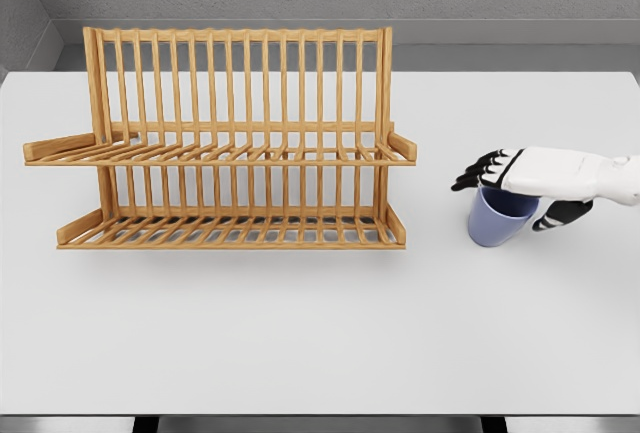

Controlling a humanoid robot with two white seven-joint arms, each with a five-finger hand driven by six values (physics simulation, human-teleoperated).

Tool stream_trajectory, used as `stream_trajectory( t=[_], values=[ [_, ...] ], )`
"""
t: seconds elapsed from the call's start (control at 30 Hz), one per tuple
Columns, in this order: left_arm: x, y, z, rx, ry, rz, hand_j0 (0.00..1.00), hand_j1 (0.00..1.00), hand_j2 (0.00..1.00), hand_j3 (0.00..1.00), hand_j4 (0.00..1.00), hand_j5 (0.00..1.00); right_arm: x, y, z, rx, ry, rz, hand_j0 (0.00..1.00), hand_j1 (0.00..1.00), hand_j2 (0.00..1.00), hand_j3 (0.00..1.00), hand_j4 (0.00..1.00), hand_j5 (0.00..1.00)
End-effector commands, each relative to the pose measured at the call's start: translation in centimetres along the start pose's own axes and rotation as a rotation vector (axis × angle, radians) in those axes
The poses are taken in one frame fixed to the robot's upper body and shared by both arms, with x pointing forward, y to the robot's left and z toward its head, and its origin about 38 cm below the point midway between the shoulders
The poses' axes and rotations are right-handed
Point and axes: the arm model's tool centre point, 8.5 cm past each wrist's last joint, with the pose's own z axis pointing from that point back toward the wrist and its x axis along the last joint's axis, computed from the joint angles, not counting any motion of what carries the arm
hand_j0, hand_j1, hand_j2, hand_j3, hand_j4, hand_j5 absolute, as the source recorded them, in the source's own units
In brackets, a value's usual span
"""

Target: Right arm put cup on second shelf

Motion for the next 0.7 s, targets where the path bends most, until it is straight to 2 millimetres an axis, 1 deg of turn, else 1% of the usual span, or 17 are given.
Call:
stream_trajectory(
  t=[0.0, 0.03, 0.07, 0.13, 0.17, 0.27, 0.37, 0.57, 0.67],
  values=[
    [0.0, 0.0, 0.0, 0.0, 0.0, 0.0, 1.0, 1.0, 1.0, 1.0, 1.0, 1.0, 0.0, 0.0, 0.0, -0.003, -0.001, -0.004, 0.93, 0.93, 0.93, 0.93, 0.93, 0.93],
    [0.0, 0.0, 0.0, 0.0, 0.0, 0.0, 1.0, 1.0, 1.0, 1.0, 1.0, 1.0, 0.0, 0.0, 0.0, -0.003, -0.001, -0.004, 0.82, 0.82, 0.82, 0.82, 0.82, 0.82],
    [0.0, 0.0, 0.0, 0.001, 0.0, 0.0, 1.0, 1.0, 1.0, 1.0, 1.0, 1.0, 0.1, -0.1, 0.0, -0.003, -0.002, -0.003, 0.74, 0.74, 0.74, 0.74, 0.74, 0.74],
    [0.1, 0.0, 0.0, 0.0, -0.002, 0.0, 1.0, 1.0, 1.0, 1.0, 1.0, 1.0, 0.1, -0.2, 0.0, -0.004, -0.003, -0.001, 0.71, 0.71, 0.71, 0.71, 0.71, 0.71],
    [0.0, 0.0, 0.0, 0.0, 0.0, 0.0, 1.0, 1.0, 1.0, 1.0, 1.0, 1.0, 0.1, -0.2, 0.0, -0.004, -0.003, -0.001, 0.67, 0.67, 0.67, 0.67, 0.67, 0.67],
    [0.0, 0.0, 0.0, 0.0, 0.0, 0.0, 1.0, 1.0, 1.0, 1.0, 1.0, 1.0, 0.2, -0.2, 0.0, -0.005, -0.004, 0.0, 0.66, 0.66, 0.66, 0.66, 0.66, 0.66],
    [0.1, 0.0, 0.0, 0.0, -0.002, 0.0, 1.0, 1.0, 1.0, 1.0, 1.0, 1.0, 0.1, -0.2, 0.0, -0.004, -0.003, -0.001, 0.58, 0.58, 0.58, 0.58, 0.58, 0.58],
    [0.0, 0.0, 0.0, 0.0, 0.0, 0.0, 1.0, 1.0, 1.0, 1.0, 1.0, 1.0, -0.1, -0.7, 0.6, -0.014, 0.011, 0.006, 0.59, 0.59, 0.59, 0.59, 0.59, 0.59],
    [0.0, 0.0, 0.0, 0.0, 0.0, 0.0, 1.0, 1.0, 1.0, 1.0, 1.0, 1.0, -0.2, -1.3, 0.9, -0.025, 0.015, 0.014, 0.59, 0.59, 0.59, 0.59, 0.59, 0.59]
  ],
)
